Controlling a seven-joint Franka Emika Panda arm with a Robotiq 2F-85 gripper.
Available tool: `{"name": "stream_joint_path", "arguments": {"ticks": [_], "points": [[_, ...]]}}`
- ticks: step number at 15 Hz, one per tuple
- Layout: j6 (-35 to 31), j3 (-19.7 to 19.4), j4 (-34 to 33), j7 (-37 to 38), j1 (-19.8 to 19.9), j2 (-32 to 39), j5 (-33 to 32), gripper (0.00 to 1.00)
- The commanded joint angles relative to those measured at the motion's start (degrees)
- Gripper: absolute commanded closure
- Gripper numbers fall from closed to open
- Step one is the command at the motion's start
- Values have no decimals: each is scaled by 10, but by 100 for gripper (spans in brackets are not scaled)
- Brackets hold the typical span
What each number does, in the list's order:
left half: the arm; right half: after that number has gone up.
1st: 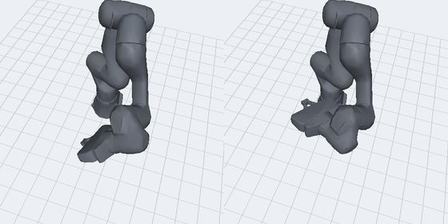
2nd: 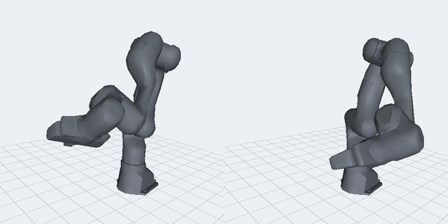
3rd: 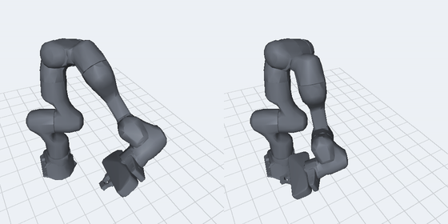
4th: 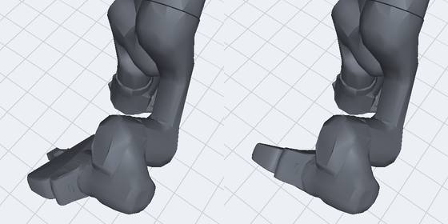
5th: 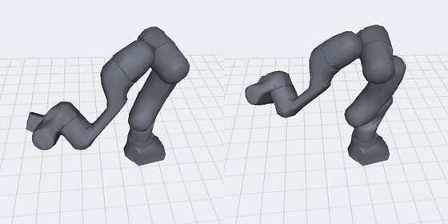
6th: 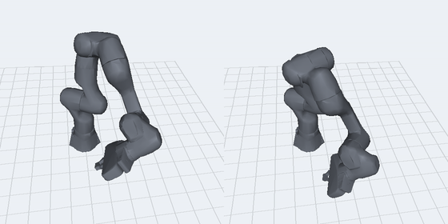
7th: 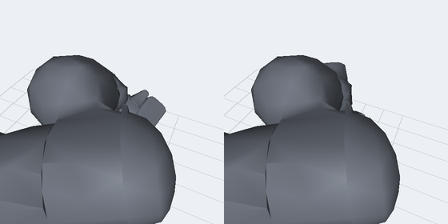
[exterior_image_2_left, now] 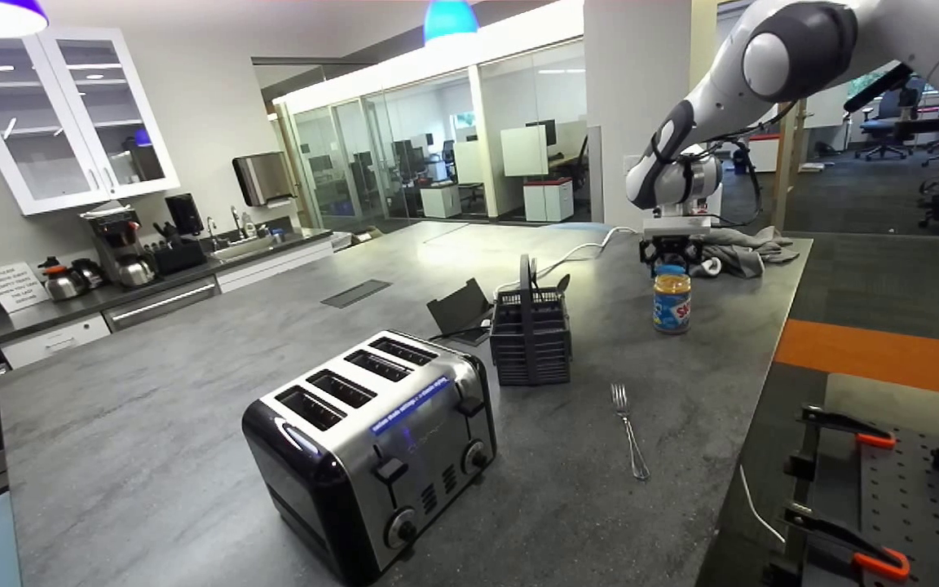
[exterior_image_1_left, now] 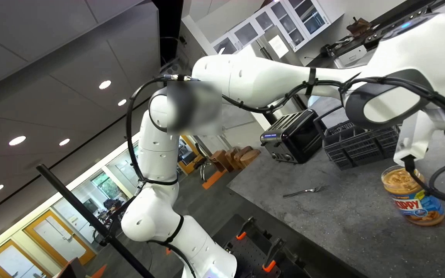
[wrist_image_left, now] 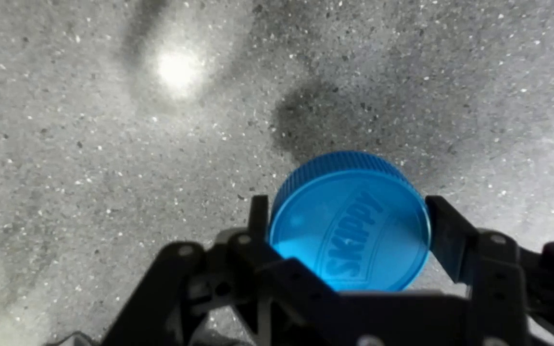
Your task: Remove the blue lid from the container
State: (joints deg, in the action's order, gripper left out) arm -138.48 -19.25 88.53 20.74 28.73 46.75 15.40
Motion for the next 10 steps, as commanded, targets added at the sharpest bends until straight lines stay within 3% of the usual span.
{"name": "stream_joint_path", "arguments": {"ticks": [1, 2, 3, 5, 10], "points": [[55, 12, -73, 20, 25, 45, 19, 45], [63, 12, -83, 21, 27, 51, 20, 45], [67, 13, -92, 22, 29, 57, 22, 5], [75, 15, -102, 22, 31, 59, 22, 0], [79, 20, -64, 7, 23, 1, 24, 0]]}}
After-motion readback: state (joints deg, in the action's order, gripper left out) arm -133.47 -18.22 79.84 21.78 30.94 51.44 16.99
